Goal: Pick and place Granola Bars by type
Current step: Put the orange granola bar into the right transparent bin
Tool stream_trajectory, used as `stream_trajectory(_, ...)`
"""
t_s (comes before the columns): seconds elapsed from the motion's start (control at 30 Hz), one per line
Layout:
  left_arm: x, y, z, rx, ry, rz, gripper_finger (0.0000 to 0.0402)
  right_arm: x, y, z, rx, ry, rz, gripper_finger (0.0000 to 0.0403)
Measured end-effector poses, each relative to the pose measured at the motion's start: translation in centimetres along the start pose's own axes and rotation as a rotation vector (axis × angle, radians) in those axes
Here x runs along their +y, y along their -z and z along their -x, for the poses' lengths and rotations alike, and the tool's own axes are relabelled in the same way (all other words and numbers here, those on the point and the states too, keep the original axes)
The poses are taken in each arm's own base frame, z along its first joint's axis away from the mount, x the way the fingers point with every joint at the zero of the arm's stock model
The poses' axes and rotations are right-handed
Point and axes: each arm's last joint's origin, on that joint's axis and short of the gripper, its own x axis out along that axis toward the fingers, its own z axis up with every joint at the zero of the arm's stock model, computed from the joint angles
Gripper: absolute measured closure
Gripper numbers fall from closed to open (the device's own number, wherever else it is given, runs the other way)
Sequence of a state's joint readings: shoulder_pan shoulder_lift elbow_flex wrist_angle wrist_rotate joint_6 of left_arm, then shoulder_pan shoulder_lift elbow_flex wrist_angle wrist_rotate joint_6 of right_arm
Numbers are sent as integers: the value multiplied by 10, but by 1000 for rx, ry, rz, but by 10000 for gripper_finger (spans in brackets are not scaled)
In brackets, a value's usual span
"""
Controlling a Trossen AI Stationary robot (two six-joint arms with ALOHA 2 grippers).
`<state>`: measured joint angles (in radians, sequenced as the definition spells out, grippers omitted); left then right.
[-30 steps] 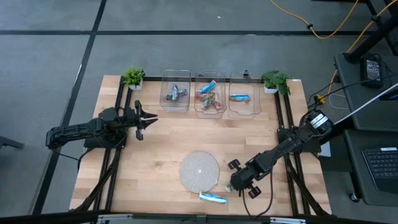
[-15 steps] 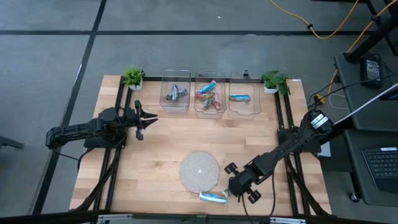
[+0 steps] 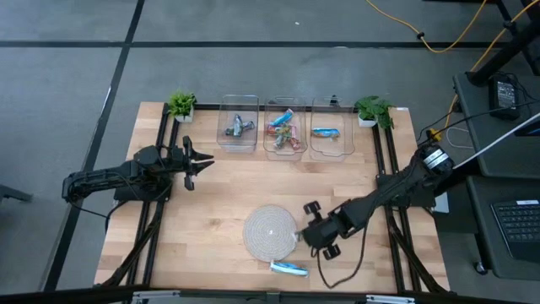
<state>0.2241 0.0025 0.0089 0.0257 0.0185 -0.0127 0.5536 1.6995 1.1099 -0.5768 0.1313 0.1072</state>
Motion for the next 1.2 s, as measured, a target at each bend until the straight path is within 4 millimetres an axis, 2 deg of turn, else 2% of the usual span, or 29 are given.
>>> stream_trajectory(0.17,0,0,0,2,0,0,329,-22,4,36,-38,53,-86,382)
stream_trajectory(0.33,0,0,0,0,0,0,329,-38,6,76,-162,143,-153,379)
stream_trajectory(0.57,0,0,0,0,0,0,329,-56,18,116,-264,273,-236,386)
stream_trajectory(0.67,0,0,0,0,0,0,329,-61,22,125,-280,284,-273,381)
stream_trajectory(0.87,0,0,0,0,0,0,329,-72,26,130,-276,331,-294,379)
stream_trajectory(1.2,0,0,0,1,0,0,329,-116,51,157,-273,443,-432,385)
